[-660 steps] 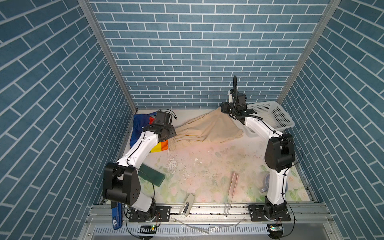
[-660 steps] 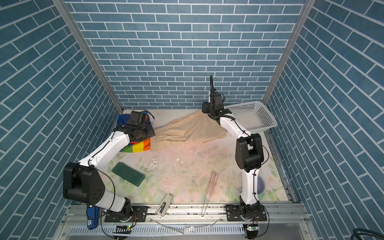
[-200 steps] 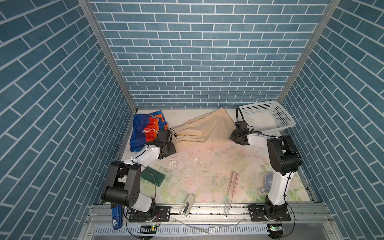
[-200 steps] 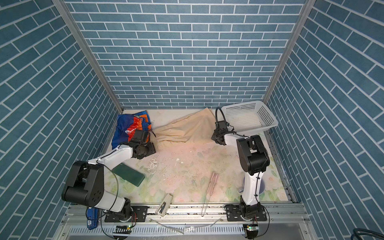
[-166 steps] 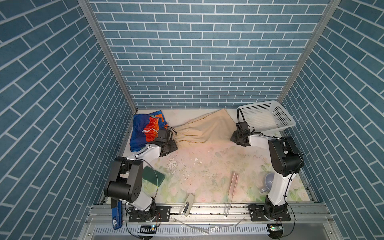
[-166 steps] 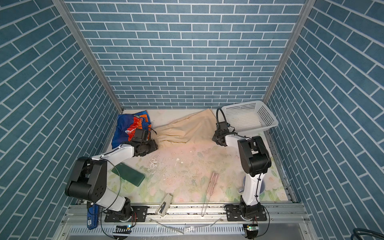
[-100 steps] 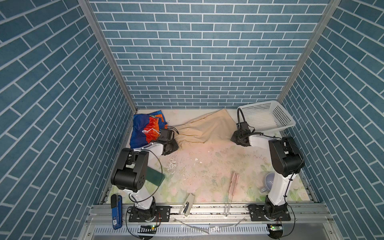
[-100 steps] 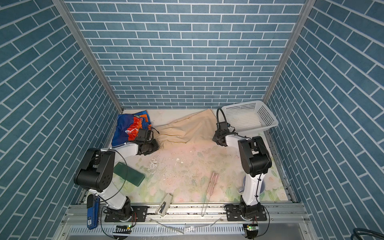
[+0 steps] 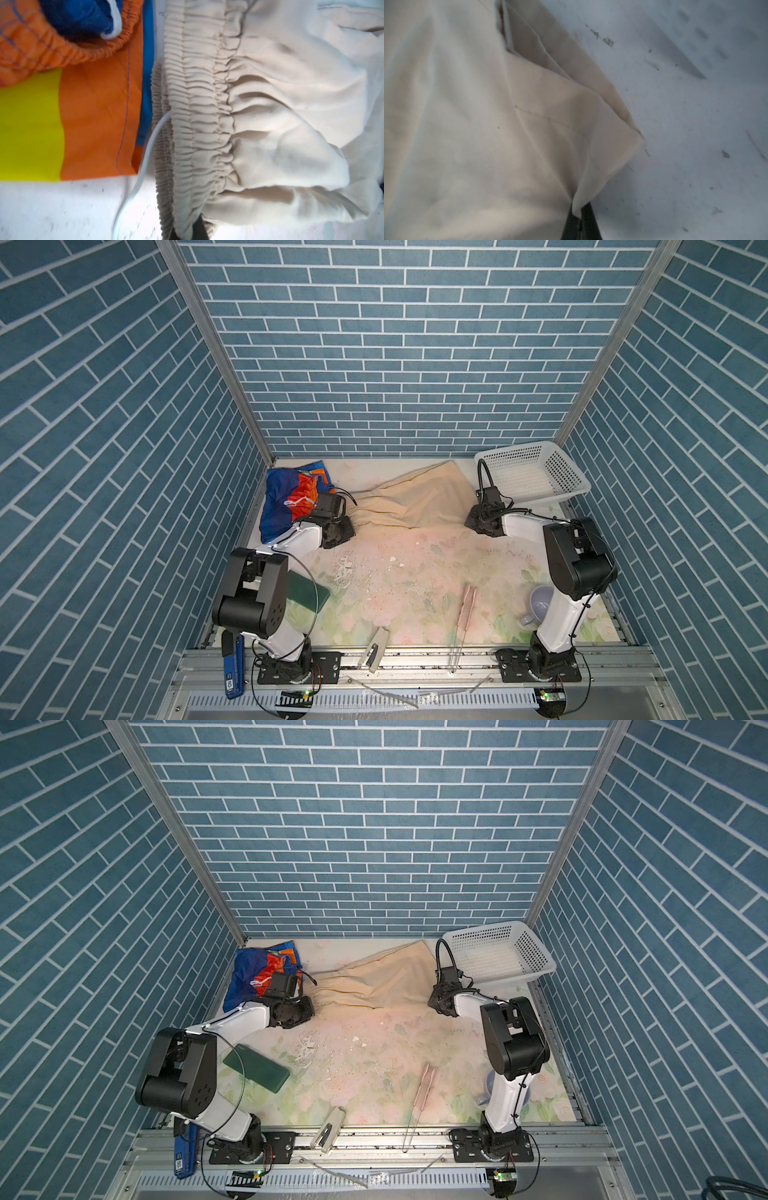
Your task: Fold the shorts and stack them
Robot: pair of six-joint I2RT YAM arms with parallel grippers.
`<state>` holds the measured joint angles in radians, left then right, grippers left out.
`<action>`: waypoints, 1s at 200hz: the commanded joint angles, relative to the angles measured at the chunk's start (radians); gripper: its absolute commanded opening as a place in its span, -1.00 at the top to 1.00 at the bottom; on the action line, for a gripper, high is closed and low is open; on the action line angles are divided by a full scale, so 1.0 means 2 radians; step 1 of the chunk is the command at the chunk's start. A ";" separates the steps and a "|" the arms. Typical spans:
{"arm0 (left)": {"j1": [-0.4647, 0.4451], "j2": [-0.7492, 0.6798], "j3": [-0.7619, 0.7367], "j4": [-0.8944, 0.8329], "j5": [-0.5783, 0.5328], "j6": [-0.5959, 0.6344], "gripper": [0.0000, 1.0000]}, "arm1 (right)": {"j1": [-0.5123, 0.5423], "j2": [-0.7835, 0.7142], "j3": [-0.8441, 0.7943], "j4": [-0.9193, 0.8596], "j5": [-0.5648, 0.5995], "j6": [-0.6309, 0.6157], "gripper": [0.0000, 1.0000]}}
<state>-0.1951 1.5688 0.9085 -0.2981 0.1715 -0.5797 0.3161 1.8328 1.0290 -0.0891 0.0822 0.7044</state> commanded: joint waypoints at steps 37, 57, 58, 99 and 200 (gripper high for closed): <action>0.004 -0.061 -0.052 -0.086 0.012 0.014 1.00 | -0.015 -0.090 -0.091 -0.042 0.014 0.006 1.00; 0.004 -0.085 -0.070 -0.108 0.012 0.017 1.00 | -0.023 -0.104 -0.106 -0.047 0.016 0.002 1.00; 0.004 -0.087 -0.072 -0.109 0.012 0.016 1.00 | -0.023 -0.104 -0.106 -0.048 0.016 0.001 1.00; 0.003 -0.137 -0.134 -0.134 0.006 0.009 1.00 | -0.027 -0.111 -0.114 -0.053 -0.013 0.000 1.00; 0.003 -0.134 -0.130 -0.131 0.008 0.001 1.00 | -0.091 -0.112 -0.110 -0.031 -0.077 0.008 0.53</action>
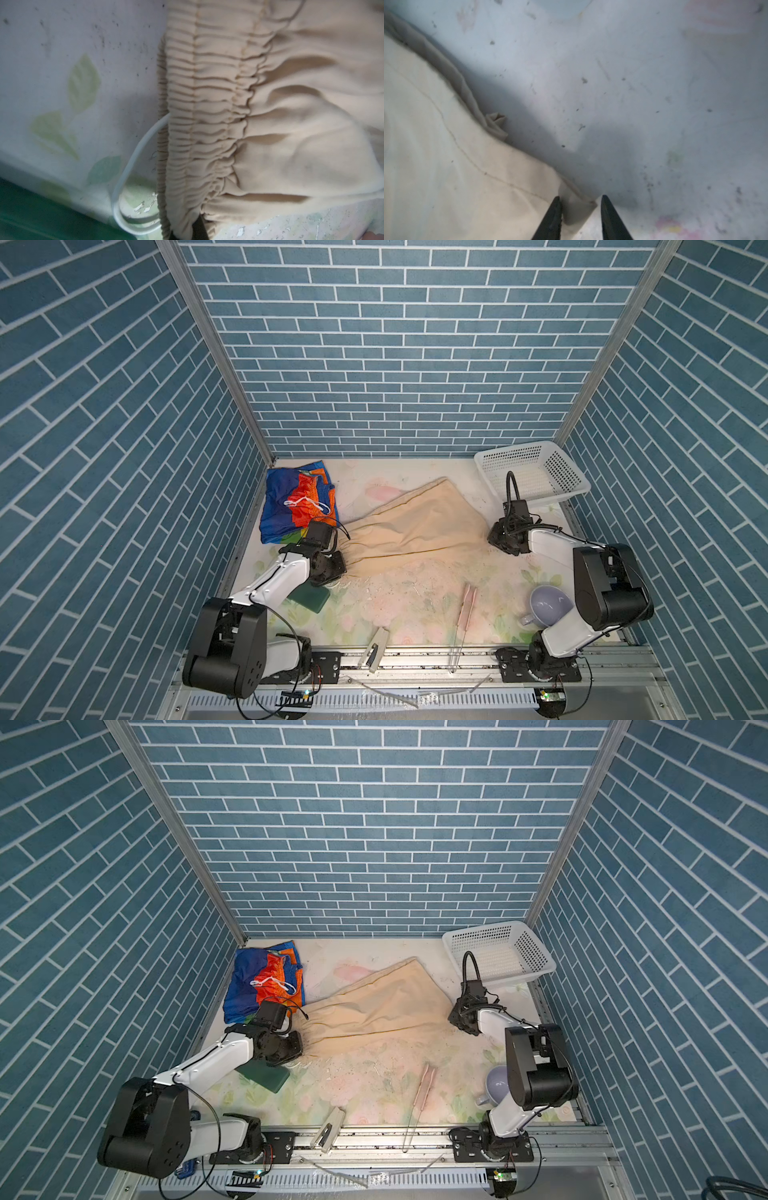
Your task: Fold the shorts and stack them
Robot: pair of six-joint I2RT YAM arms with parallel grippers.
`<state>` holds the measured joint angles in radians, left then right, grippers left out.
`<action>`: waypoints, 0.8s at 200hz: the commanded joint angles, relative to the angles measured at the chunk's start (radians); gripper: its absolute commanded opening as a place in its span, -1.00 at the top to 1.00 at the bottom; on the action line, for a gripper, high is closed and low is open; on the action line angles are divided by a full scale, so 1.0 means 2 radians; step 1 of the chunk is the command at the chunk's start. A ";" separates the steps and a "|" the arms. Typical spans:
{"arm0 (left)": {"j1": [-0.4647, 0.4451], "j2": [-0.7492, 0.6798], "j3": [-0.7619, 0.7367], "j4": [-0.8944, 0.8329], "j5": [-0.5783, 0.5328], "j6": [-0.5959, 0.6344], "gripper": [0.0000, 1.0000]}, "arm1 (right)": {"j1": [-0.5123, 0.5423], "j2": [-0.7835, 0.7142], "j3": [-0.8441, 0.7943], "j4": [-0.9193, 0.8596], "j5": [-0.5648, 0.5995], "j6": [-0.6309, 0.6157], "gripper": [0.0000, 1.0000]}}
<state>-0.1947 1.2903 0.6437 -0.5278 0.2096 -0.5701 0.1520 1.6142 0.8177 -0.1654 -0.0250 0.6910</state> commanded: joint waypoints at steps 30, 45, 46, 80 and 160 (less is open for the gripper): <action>0.003 0.011 -0.002 -0.007 -0.009 -0.009 1.00 | -0.009 0.004 -0.009 0.024 -0.044 0.020 1.00; 0.003 0.016 0.000 -0.005 -0.006 -0.009 1.00 | -0.009 0.008 -0.013 0.027 -0.041 0.021 1.00; 0.003 0.016 0.000 -0.005 -0.006 -0.009 1.00 | -0.009 0.009 -0.013 0.027 -0.040 0.021 1.00; 0.003 0.021 0.007 -0.007 -0.003 -0.007 0.94 | -0.007 -0.010 -0.003 0.000 0.000 -0.001 1.00; 0.003 -0.110 0.065 -0.086 -0.053 -0.018 0.44 | 0.145 -0.083 0.099 -0.072 0.145 -0.137 0.97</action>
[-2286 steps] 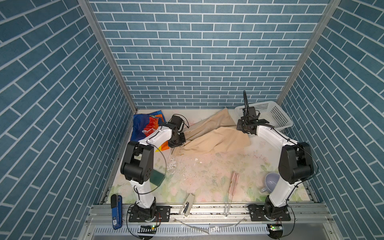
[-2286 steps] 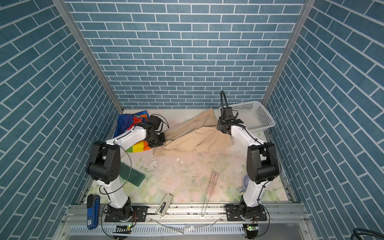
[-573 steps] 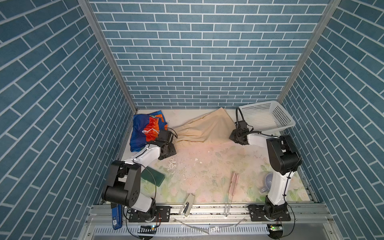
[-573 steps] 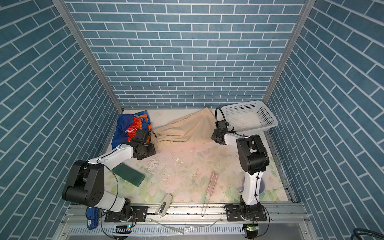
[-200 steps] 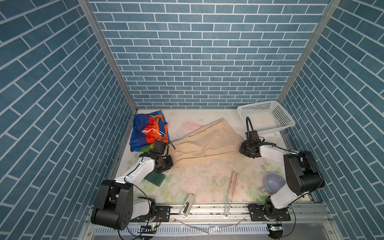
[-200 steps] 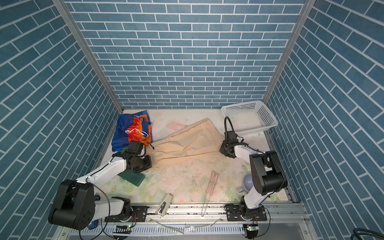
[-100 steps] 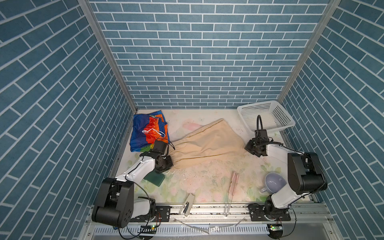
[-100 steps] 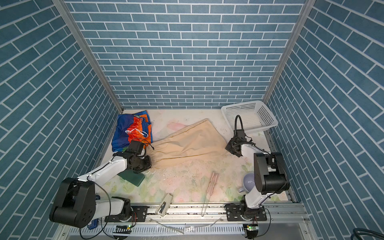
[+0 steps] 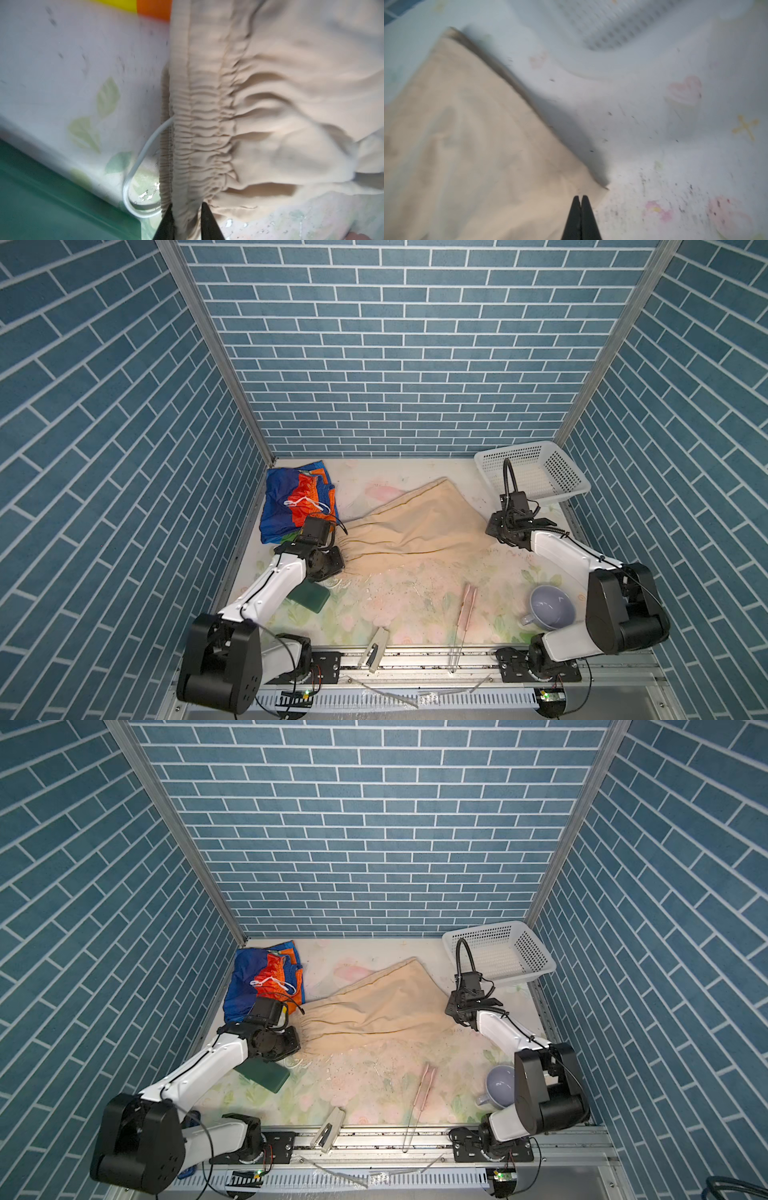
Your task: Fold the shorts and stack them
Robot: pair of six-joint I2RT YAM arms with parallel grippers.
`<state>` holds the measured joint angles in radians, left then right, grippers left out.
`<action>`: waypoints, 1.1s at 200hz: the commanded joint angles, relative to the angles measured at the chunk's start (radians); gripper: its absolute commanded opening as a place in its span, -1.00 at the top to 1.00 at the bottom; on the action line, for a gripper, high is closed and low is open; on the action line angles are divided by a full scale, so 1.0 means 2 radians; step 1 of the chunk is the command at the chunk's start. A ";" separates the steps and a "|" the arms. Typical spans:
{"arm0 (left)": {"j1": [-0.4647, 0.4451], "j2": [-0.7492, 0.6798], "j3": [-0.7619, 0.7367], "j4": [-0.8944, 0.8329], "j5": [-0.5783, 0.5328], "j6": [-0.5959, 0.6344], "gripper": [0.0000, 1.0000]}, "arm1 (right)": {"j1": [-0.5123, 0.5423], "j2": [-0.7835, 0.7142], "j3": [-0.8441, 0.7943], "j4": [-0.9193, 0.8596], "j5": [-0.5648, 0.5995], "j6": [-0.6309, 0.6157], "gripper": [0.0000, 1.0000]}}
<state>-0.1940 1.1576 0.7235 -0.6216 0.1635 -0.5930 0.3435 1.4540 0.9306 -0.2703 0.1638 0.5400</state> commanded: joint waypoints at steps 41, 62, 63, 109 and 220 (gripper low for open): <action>0.003 -0.047 0.034 -0.018 -0.025 -0.016 0.00 | 0.072 0.108 0.165 -0.041 -0.012 -0.079 0.58; 0.002 -0.013 0.025 0.012 0.000 -0.021 0.03 | 0.072 0.178 0.233 -0.057 -0.030 -0.075 0.47; 0.002 -0.012 0.024 0.014 0.001 -0.022 0.03 | 0.072 0.182 0.236 -0.059 -0.031 -0.075 0.46; 0.000 0.030 0.004 0.052 0.001 -0.029 -0.16 | 0.070 0.306 0.366 -0.101 -0.045 -0.064 -0.06; 0.000 0.127 0.009 0.085 0.000 -0.005 -0.17 | 0.042 0.474 0.511 -0.059 -0.123 0.032 -0.09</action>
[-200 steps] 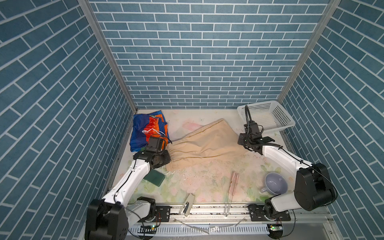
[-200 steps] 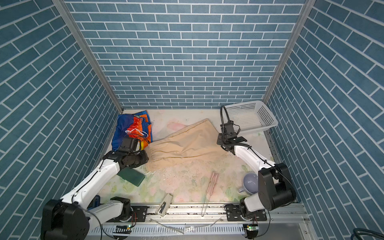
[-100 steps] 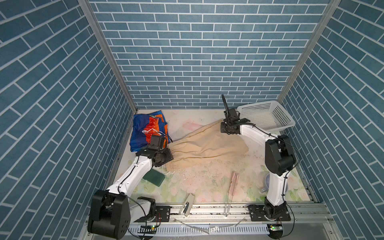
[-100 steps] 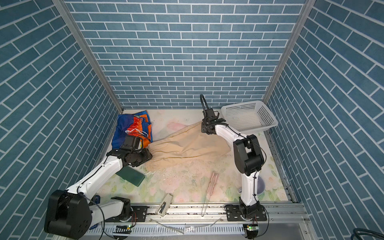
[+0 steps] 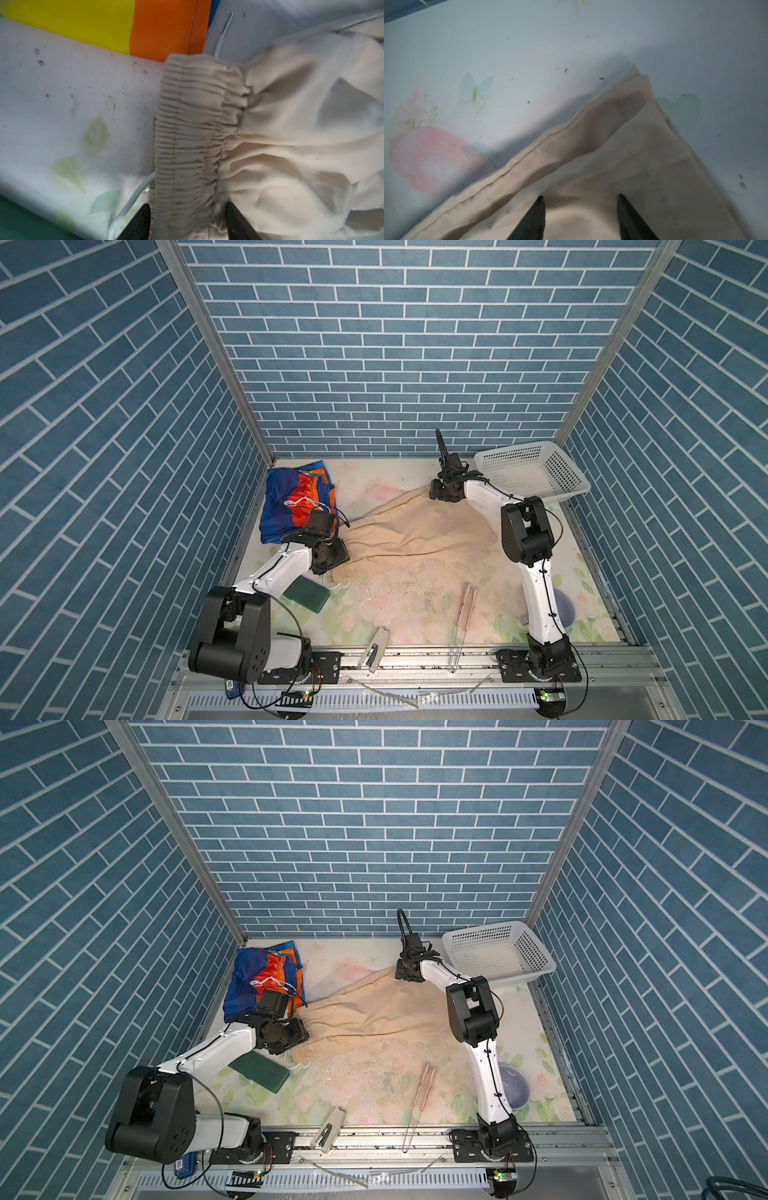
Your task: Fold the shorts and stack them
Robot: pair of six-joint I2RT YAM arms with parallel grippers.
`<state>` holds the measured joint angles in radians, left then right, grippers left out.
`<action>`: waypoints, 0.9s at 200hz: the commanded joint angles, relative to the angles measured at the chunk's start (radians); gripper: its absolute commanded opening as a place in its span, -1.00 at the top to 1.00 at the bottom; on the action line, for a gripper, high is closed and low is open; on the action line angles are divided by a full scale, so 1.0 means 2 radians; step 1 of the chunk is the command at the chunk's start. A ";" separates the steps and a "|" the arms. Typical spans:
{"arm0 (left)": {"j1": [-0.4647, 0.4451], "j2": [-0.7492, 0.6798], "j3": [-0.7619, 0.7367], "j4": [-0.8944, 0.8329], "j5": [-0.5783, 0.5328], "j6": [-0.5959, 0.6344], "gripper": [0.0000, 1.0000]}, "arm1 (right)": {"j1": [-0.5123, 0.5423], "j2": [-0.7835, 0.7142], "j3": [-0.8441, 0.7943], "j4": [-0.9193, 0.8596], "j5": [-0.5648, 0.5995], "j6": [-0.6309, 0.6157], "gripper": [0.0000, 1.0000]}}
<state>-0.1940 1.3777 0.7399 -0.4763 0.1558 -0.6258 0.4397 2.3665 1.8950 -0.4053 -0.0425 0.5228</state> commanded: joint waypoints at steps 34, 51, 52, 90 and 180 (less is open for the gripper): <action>0.000 0.039 0.006 0.018 0.006 0.018 -0.17 | -0.012 0.030 0.030 0.019 -0.019 0.054 -0.04; 0.000 0.046 0.004 0.021 0.008 0.019 -0.16 | -0.015 0.043 0.041 0.021 -0.019 0.063 0.06; 0.000 0.046 0.004 0.021 0.008 0.019 -0.16 | -0.016 0.044 0.042 0.021 -0.019 0.064 0.07; 0.000 0.054 -0.006 0.024 0.009 0.021 -0.16 | -0.026 0.109 0.120 -0.008 -0.019 0.080 0.62; 0.003 0.044 -0.057 -0.006 -0.016 0.009 -0.15 | -0.053 0.171 0.203 -0.053 -0.020 0.114 0.73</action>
<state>-0.1940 1.4361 0.6842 -0.3740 0.1642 -0.5941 0.3527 2.6400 2.2955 -0.3943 -0.1127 0.7162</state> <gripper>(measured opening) 0.572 0.138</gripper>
